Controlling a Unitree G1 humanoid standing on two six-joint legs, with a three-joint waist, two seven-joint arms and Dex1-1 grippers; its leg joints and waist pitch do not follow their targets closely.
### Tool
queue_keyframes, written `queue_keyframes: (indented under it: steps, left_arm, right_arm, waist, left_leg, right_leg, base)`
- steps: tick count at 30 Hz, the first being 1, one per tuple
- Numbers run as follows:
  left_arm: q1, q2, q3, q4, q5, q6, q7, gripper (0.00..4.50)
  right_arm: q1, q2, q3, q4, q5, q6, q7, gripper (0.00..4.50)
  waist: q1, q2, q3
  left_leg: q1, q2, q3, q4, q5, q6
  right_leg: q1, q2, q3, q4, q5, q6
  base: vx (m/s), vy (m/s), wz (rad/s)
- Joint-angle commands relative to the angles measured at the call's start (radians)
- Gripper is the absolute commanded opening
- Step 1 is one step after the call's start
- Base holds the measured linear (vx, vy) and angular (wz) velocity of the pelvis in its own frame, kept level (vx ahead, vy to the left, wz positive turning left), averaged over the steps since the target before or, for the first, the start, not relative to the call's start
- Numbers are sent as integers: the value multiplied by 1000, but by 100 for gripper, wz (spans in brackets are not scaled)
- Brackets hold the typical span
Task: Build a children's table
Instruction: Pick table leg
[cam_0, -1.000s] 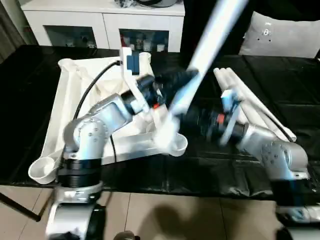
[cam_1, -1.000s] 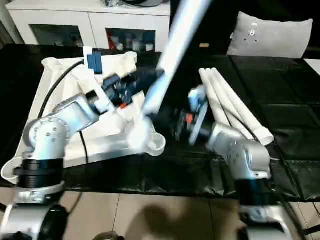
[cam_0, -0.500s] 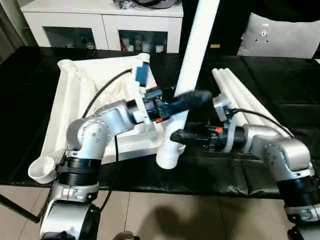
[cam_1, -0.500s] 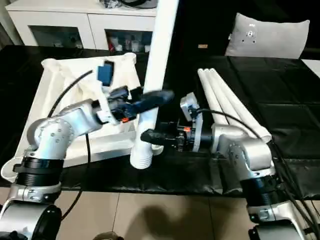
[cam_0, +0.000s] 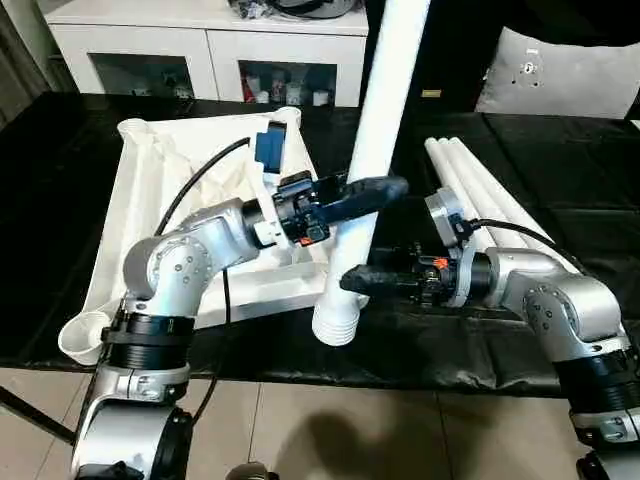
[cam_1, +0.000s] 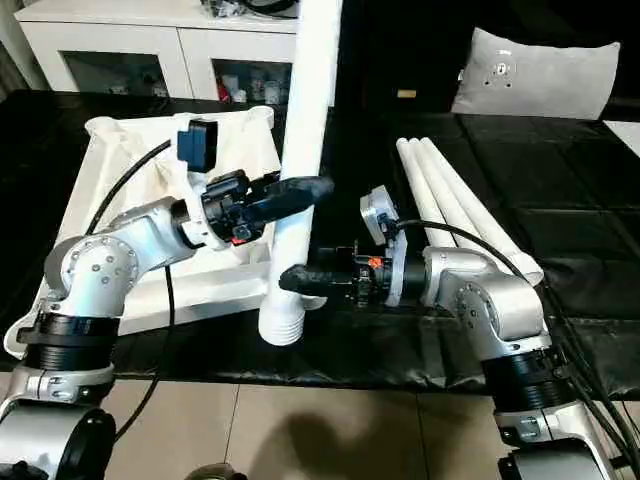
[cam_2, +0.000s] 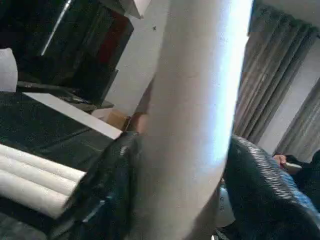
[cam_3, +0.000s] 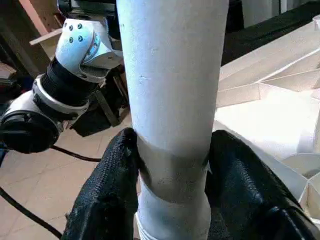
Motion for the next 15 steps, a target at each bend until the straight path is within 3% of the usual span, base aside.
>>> queue_keyframes:
  steps: [1, 12, 14, 15]
  left_arm:
    - [2, -1, -8, -12, -10, -3, -13, 241]
    - [-14, -12, 19, 28, 19, -37, 51, 196]
    - [-21, -17, 29, 40, 40, -52, 98, 195]
    - [-24, -19, 34, 44, 47, -54, 119, 195]
  right_arm:
    - [-13, -8, -16, 5, -5, -4, -12, 181]
    - [-21, 8, -35, 30, -36, -44, -71, 181]
    - [-24, 22, -53, 41, -36, -44, -107, 251]
    - [-27, 29, -63, 47, -36, -46, -127, 251]
  waist:
    - [0, -14, -75]
    - [-1, -15, -77]
    - [-2, -15, -76]
    - [-3, -15, -76]
  left_leg:
    - [10, 59, -17, -63, -14, 68]
    - [9, 59, -17, -61, -11, 66]
    - [10, 58, -17, -62, -16, 63]
    - [10, 58, -17, -61, -18, 60]
  right_leg:
    - [65, -91, 54, -65, -107, -208]
    - [65, -90, 54, -64, -96, -207]
    - [65, -91, 53, -66, -103, -207]
    - [65, -90, 53, -65, -106, -205]
  base:
    - [0, 0, 0]
    - [0, 0, 0]
    - [0, 0, 0]
    - [0, 0, 0]
